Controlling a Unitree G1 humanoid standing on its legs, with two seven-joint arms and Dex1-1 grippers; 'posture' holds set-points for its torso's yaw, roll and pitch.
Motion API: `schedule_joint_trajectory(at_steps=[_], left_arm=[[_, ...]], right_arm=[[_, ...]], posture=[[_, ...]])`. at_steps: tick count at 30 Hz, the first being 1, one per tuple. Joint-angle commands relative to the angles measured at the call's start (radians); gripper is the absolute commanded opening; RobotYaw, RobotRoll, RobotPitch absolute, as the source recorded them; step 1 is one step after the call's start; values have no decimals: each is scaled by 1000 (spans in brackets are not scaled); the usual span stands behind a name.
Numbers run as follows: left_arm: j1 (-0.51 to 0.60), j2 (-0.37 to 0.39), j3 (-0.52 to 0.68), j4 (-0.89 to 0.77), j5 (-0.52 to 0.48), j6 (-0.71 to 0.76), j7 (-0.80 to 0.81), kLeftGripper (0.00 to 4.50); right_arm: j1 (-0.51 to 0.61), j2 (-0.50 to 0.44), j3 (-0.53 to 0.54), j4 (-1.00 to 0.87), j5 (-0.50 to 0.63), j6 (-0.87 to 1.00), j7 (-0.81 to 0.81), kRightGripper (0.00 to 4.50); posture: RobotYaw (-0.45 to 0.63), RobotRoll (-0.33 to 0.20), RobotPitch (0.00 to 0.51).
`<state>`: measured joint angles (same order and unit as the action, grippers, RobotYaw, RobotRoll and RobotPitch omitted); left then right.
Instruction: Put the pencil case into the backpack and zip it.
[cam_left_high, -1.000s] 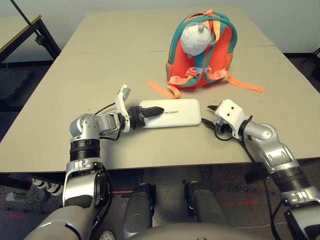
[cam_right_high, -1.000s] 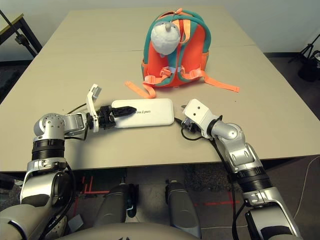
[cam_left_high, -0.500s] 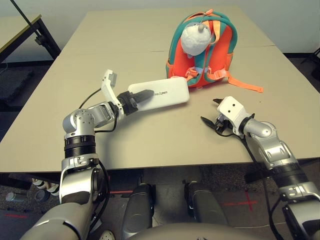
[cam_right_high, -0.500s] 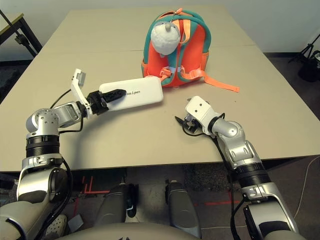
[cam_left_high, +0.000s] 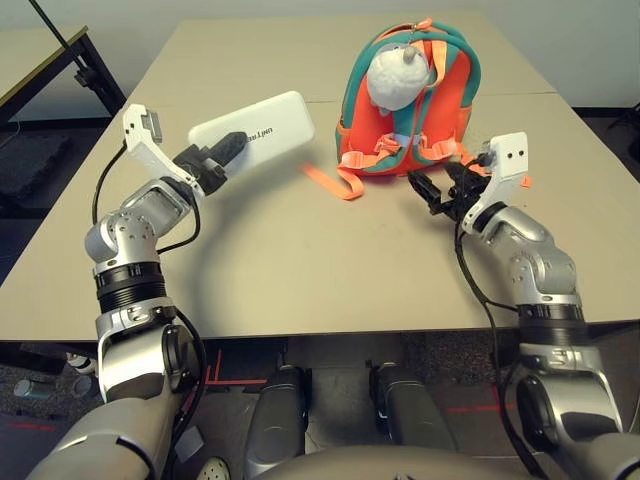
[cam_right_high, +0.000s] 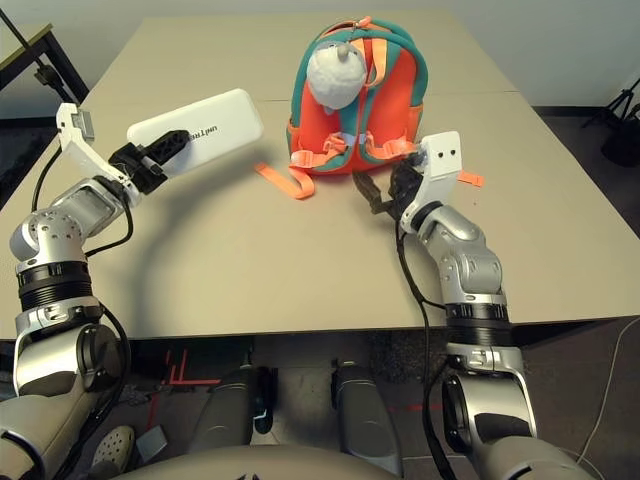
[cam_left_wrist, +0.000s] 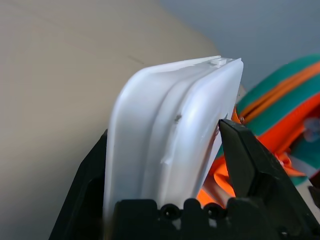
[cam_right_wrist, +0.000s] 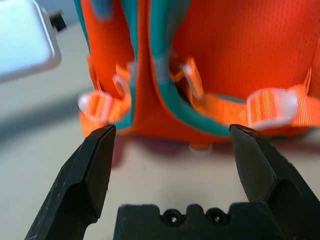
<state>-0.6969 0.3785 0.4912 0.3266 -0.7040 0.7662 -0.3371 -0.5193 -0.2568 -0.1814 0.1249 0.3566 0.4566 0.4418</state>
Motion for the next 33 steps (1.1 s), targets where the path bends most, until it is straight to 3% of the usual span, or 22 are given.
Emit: schedule_joint_trajectory(at_steps=[1, 13, 26, 29, 33], left_arm=[[-22, 4, 1, -6, 12, -48, 14, 3238], [-1, -29, -27, -29, 7, -68, 35, 3221], [28, -33, -27, -72, 6, -67, 59, 3221], [29, -33, -27, -73, 7, -69, 61, 3221], [28, -31, -29, -68, 9, -73, 61, 3221]], right_arm=[[-63, 6, -18, 20, 15, 2, -32, 4500], [-221, 42, 20, 290, -34, -139, -32, 4500], [-414, 85, 14, 724, -100, -420, -6, 4500], [-431, 94, 11, 756, -100, -445, 1, 3983], [-422, 91, 21, 746, -108, -455, 20, 2477]], posture=[[-63, 0, 110], [-41, 0, 106], [7, 0, 97], [12, 0, 93], [10, 0, 89]])
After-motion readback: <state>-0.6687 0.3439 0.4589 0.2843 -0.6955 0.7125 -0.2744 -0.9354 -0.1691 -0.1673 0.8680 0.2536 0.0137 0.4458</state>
